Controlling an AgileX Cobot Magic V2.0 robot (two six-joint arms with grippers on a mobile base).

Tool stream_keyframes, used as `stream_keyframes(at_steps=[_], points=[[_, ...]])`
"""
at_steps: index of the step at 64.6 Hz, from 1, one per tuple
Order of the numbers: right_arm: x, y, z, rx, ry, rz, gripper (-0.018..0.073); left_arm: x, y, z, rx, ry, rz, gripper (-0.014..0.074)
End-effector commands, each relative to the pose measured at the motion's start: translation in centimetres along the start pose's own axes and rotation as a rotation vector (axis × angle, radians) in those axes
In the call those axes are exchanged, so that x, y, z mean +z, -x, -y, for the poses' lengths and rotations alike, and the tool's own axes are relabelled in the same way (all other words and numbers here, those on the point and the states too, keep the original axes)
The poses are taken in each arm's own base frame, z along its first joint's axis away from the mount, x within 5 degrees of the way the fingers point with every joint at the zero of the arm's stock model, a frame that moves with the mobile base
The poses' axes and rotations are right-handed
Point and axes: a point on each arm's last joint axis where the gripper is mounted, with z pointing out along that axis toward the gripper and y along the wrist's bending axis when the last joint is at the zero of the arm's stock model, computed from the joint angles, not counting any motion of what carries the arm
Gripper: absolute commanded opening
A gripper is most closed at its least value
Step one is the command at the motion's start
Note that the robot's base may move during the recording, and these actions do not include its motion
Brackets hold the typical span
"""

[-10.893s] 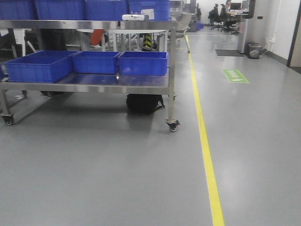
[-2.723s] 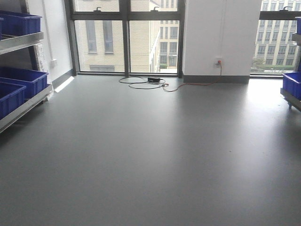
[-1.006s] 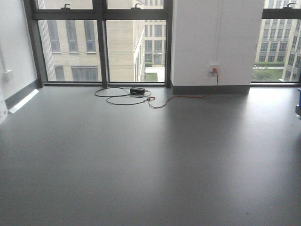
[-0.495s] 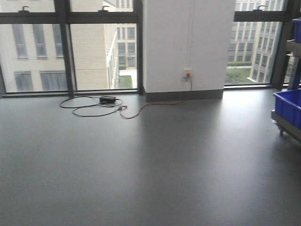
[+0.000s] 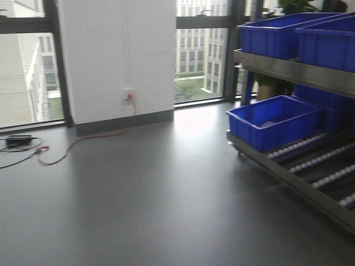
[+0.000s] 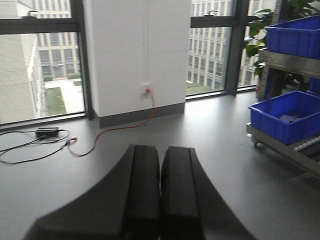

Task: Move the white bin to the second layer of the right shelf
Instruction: 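Drive across the room and turn toward the blue crate rack, then approach the rack and stop in front of the second roller shelf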

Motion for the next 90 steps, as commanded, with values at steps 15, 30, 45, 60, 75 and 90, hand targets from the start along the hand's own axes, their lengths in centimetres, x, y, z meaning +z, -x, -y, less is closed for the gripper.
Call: stream_keyframes(at_steps=[15,30,45,60,75,90], points=[[-0.42,1.66,-0.14,-0.003,0.008,0.12,0.0048,0.02,-0.44,0.0,-0.011,-0.003,0.058,0.0085],[-0.42,1.66,-0.14,-0.003,0.008,0.12,0.0048,0.02,-0.44,0.0,-0.011,-0.003,0.058,0.0085],[-0.42,1.66,-0.14,-0.003,0.008,0.12,0.0048,0.02,-0.44,0.0,-0.011,-0.003,0.058,0.0085],[-0.42,1.66,-0.14,-0.003,0.008,0.12,0.0048,0.02,-0.44,0.0,-0.011,-0.003,0.058,0.0085],[-0.42,1.66,-0.14,-0.003,0.008,0.12,0.0048,0.02,-0.44,0.0,-0.011,-0.003,0.058,0.0085],[-0.42,1.66,-0.14,-0.003,0.008,0.12,0.0048,0.02,-0.44,0.0,-0.011,-0.003,0.058,0.0085]])
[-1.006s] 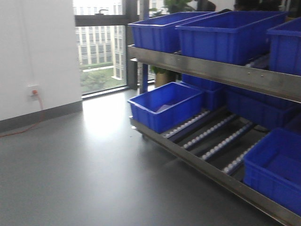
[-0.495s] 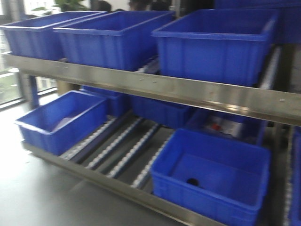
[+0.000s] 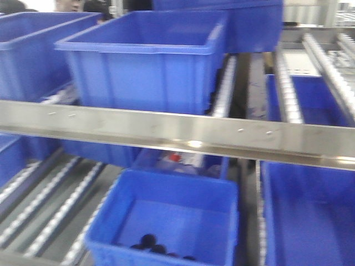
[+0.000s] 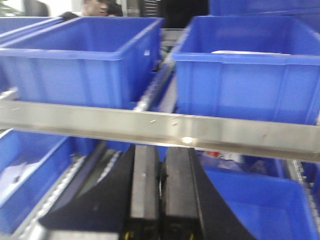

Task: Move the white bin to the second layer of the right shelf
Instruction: 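Approach the rack and stop in front of the second roller shelf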

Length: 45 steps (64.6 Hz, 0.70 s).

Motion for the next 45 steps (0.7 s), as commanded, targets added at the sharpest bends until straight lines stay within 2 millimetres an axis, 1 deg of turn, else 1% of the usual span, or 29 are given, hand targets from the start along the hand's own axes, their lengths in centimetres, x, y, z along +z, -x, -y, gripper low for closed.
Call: stream_keyframes(at_steps=[1,45], points=[[-0.42,1.66,-0.14,-0.003,0.008,0.12,0.0048,0.02,-0.44,0.0,-0.011,-0.003,0.058,0.0085],[-0.42,1.66,-0.14,-0.003,0.008,0.12,0.0048,0.02,-0.44,0.0,-0.011,-0.003,0.058,0.0085]])
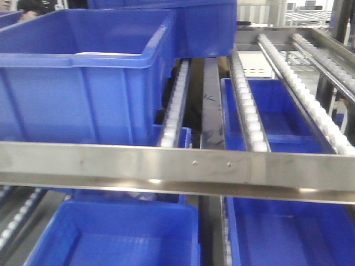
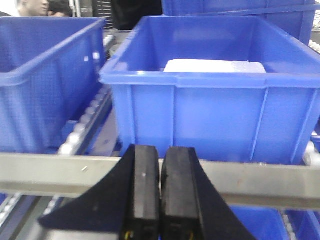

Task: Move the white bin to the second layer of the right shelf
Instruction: 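Approach the rack and stop in front of the second roller shelf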

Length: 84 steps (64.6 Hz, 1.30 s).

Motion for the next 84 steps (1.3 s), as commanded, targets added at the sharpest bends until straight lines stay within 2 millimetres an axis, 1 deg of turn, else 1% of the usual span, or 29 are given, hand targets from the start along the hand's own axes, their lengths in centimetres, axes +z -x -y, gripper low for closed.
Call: stream_keyframes(at_steps=[1,84], points=[[-0.42,1.66,-0.14,-0.003,0.008,0.12,0.0048,0.02,-0.44,0.0,-0.011,-0.003,0.058,0.0085],[-0.42,1.66,-0.14,-0.003,0.008,0.12,0.0048,0.02,-0.44,0.0,-0.011,-0.003,0.058,0.0085]])
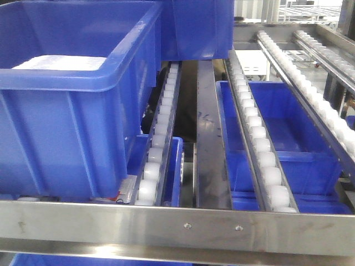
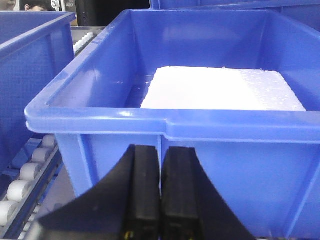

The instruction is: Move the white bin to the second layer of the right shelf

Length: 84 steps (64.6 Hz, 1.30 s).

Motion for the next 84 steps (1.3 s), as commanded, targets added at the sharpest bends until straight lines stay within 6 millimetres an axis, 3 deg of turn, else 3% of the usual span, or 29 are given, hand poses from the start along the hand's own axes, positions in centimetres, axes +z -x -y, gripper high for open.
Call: stream_keyframes(at_steps=[1,35,54,84], points=[[-0.4,1.7,-0.1,-0.003,0.008,0.12,0.0048,0.0,-0.4,0.0,-0.011,-0.003,0.058,0.0085],[-0.4,1.6,-0.2,0.005,0.014,0.12,0.0048,0.0,-0.4,0.0,-0.011,-0.003,0.058,0.0085],[-0.1,2.6,-0.3,0.005,0.029,0.211,0.0048,0.0,-0.4,0.0,-0.011,-0.003,0.058,0.0085],[7.2,1.8,-0.6,0.001,0.036,0.143,0.0048,0.0,-0.4,0.0,-0.011,-0.003,0.058,0.0085]])
